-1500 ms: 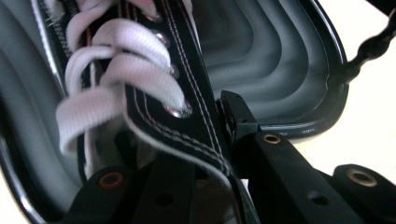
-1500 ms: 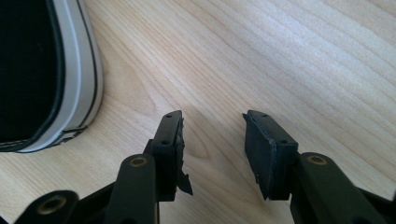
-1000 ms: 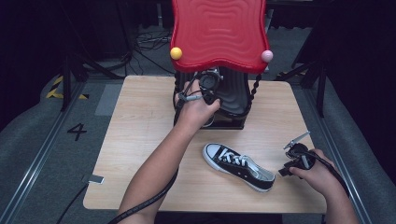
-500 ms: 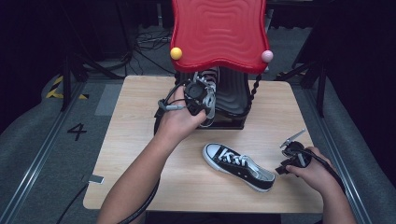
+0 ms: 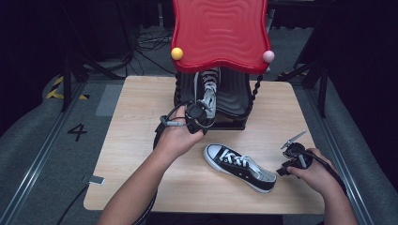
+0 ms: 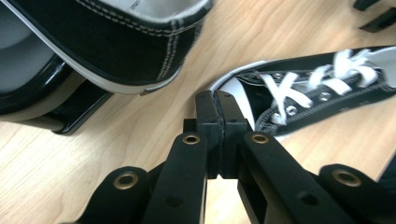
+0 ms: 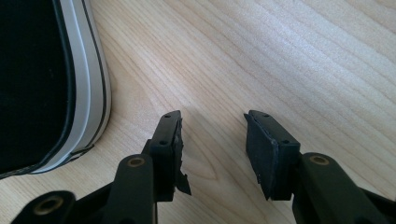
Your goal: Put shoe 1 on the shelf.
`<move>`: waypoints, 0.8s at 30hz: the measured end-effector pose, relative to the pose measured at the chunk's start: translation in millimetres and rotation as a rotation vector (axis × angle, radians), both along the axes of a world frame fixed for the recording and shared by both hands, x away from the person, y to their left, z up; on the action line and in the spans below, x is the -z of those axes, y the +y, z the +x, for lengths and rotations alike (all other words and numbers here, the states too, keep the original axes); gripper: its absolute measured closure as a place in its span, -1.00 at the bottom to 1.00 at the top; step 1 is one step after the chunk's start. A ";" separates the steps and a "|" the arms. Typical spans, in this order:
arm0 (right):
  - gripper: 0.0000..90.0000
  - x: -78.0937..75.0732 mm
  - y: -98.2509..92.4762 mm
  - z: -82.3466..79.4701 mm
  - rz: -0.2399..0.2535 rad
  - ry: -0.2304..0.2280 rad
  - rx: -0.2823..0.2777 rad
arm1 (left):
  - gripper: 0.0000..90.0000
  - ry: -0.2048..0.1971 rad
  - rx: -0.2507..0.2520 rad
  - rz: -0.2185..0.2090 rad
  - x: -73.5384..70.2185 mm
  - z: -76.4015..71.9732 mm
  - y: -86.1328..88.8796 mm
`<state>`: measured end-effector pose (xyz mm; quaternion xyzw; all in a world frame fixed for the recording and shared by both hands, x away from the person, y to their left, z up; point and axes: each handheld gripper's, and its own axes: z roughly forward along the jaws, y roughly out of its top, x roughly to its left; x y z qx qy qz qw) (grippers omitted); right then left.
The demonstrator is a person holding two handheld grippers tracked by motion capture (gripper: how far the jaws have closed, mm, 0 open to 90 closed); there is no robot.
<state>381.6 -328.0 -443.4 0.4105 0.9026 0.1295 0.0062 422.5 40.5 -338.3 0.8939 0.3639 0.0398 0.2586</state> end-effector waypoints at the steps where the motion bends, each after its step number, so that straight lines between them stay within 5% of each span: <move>1: 0.25 0.2 -0.6 -0.2 0.002 -0.001 0.000 | 1.00 -0.001 -0.002 -0.005 2.5 1.6 -0.1; 14: 0.25 0.1 -4.4 -2.3 0.003 0.003 0.009 | 1.00 -0.008 -0.034 -0.020 25.5 14.3 -8.2; 24: 0.24 0.7 -1.6 -1.2 -0.002 0.003 0.000 | 1.00 -0.021 -0.050 -0.060 28.3 18.0 -17.0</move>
